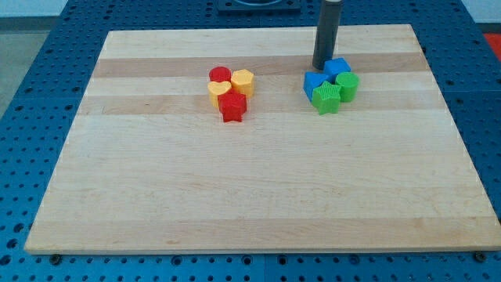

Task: Move the blue cube and green circle towards the bottom right

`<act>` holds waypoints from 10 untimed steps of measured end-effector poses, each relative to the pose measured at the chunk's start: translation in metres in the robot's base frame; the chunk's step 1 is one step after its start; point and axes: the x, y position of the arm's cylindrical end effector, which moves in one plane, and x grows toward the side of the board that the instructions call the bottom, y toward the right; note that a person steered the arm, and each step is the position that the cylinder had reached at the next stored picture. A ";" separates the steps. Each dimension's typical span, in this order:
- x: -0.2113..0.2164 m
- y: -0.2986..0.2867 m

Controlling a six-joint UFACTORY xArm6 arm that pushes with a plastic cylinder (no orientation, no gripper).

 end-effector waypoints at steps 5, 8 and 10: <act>0.037 0.043; 0.081 0.053; 0.133 0.054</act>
